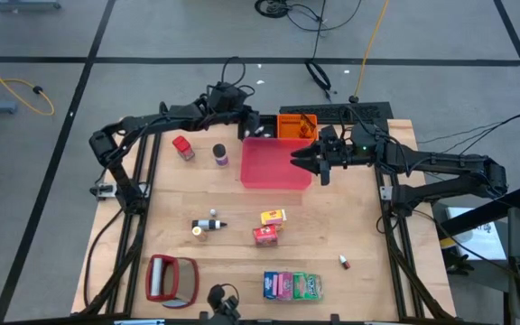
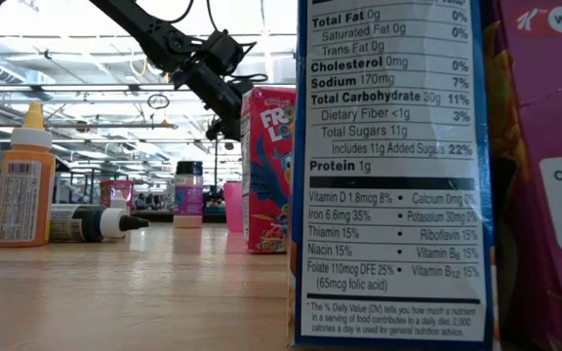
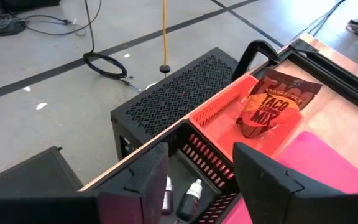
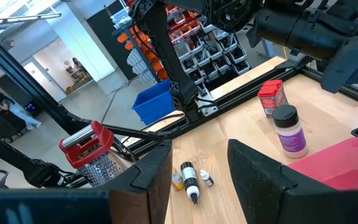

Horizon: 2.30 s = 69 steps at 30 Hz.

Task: Pick & Place Kitchen Items
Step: Put the spice bottle into the orange bin

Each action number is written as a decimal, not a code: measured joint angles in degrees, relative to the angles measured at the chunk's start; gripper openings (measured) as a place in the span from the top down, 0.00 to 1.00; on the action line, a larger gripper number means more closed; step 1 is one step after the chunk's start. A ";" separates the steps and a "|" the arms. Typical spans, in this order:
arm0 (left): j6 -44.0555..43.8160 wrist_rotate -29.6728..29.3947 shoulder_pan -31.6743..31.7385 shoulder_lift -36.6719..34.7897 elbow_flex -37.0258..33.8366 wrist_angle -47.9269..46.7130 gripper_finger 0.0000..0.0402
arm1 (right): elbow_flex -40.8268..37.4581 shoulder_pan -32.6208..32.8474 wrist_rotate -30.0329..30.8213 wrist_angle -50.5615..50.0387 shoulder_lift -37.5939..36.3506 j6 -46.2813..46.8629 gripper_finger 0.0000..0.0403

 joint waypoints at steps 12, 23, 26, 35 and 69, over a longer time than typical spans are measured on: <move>3.18 10.26 -1.20 -5.17 0.02 -10.63 0.54 | 0.00 0.00 -0.01 -0.01 0.00 -0.04 0.64; 5.73 7.27 -1.50 -13.05 0.02 -36.19 0.53 | 0.00 -0.14 0.10 0.00 0.00 -1.71 0.64; 5.97 7.15 -1.55 -13.10 0.02 -39.99 0.52 | 0.00 -0.15 0.12 0.00 0.00 -1.73 0.64; 6.27 3.34 -3.52 -12.58 0.02 -44.73 0.34 | 0.00 -0.13 0.19 0.00 0.00 -1.70 0.64; 6.44 -0.07 -4.35 -12.63 -14.03 -30.58 0.54 | 0.00 -0.13 0.26 0.02 0.00 -2.43 0.64</move>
